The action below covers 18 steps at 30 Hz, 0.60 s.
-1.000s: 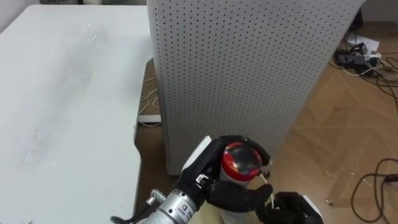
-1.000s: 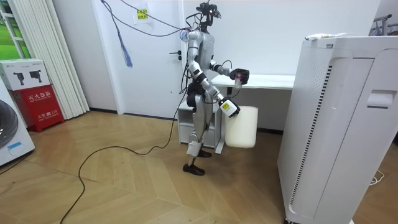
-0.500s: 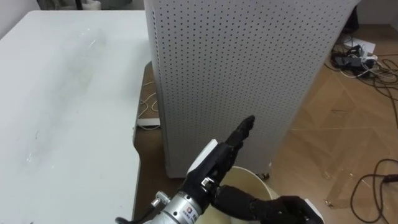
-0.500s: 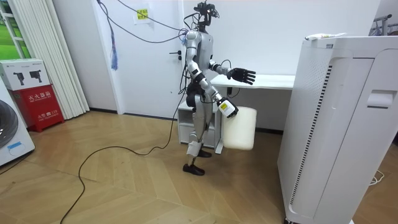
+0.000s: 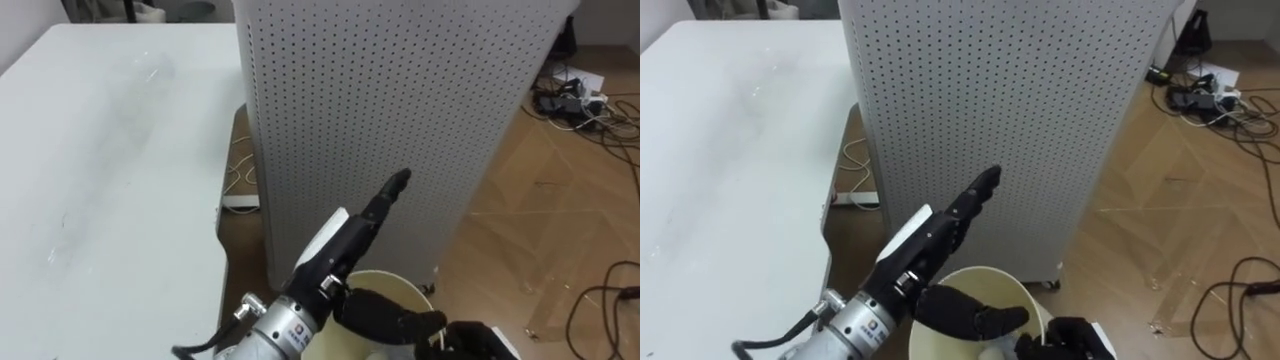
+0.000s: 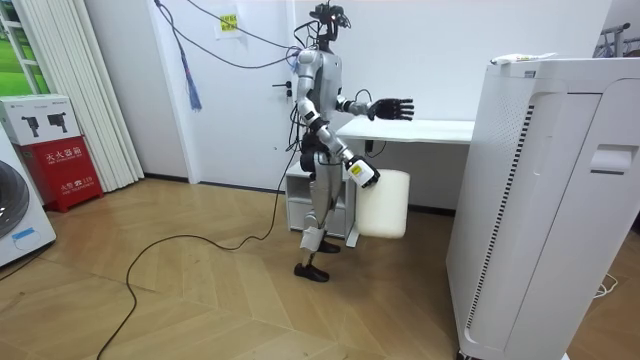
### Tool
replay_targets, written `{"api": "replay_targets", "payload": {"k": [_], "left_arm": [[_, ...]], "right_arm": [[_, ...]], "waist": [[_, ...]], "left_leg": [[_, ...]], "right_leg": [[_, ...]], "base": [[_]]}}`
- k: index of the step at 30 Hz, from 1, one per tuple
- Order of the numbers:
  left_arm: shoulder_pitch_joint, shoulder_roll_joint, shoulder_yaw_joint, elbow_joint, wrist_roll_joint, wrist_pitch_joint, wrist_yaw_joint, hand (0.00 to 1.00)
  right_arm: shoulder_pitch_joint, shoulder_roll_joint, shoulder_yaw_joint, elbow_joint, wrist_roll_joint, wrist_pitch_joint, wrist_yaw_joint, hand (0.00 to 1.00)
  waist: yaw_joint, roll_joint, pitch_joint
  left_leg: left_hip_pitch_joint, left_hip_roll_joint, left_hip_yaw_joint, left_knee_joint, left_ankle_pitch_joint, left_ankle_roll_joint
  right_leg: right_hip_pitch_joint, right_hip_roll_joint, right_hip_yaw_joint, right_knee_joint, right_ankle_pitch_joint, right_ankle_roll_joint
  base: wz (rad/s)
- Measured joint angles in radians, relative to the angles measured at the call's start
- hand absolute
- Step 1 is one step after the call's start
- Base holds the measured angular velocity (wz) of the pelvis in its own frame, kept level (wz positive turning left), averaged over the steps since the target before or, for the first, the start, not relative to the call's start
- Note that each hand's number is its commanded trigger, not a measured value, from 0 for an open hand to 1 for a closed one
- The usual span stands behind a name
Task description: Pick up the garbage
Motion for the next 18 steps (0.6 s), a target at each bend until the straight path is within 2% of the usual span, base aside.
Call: {"api": "replay_targets", "payload": {"k": [6,9,11,13,14,15,18], "left_arm": [[0.020,0.003,0.058,-0.040,0.102,-0.024,0.136,0.00],[0.023,0.004,0.089,-0.059,0.168,-0.033,0.171,0.00],[0.024,0.004,0.102,-0.067,0.180,-0.042,0.199,0.00],[0.024,0.004,0.126,-0.079,0.184,-0.056,0.232,0.00],[0.024,0.004,0.131,-0.079,0.194,-0.057,0.240,0.00],[0.025,0.004,0.142,-0.078,0.221,-0.059,0.252,0.00],[0.025,0.006,0.162,-0.079,0.311,-0.076,0.296,0.00]], "right_arm": [[0.017,-0.001,-0.017,0.000,0.016,0.000,-0.025,1.00],[0.039,0.001,-0.023,0.000,0.017,-0.013,-0.024,1.00],[0.052,0.001,-0.024,0.006,0.022,-0.021,-0.019,1.00],[0.054,0.002,-0.022,0.008,0.040,-0.021,-0.012,1.00],[0.055,0.003,-0.022,0.014,0.040,-0.021,-0.009,1.00],[0.055,0.008,-0.022,0.039,0.039,-0.024,-0.007,1.00],[0.055,0.012,-0.022,0.077,0.037,-0.024,-0.007,1.00]], "waist": [[-0.011,-0.001,-0.0005],[-0.014,-0.001,-0.0004],[-0.009,-0.001,-0.0005],[0.020,0.000,0.0004],[0.022,0.001,0.0005],[0.022,0.002,0.0002],[0.051,0.009,-0.0004]], "left_leg": [[0.036,-0.002,0.015,-0.017,0.000,0.000],[0.045,-0.001,0.032,-0.020,-0.001,0.000],[0.053,0.000,0.056,-0.018,-0.007,0.000],[0.066,0.014,0.114,-0.019,-0.018,-0.003],[0.073,0.017,0.124,-0.017,-0.023,-0.003],[0.087,0.020,0.136,-0.014,-0.033,-0.003],[0.099,0.023,0.147,-0.013,-0.047,0.000]], "right_leg": [[0.017,-0.002,0.003,0.002,0.000,0.000],[0.015,-0.002,0.004,0.005,0.000,0.000],[0.001,0.000,0.005,0.018,0.000,0.000],[-0.023,0.002,-0.005,0.047,0.002,-0.004],[-0.020,0.002,-0.009,0.049,0.003,-0.004],[-0.019,0.001,-0.025,0.058,0.004,-0.006],[-0.030,-0.002,-0.086,0.058,0.022,-0.014]], "base": [[-0.09],[-0.18],[-0.38],[-0.80],[-0.69],[-0.55],[-0.65]]}}
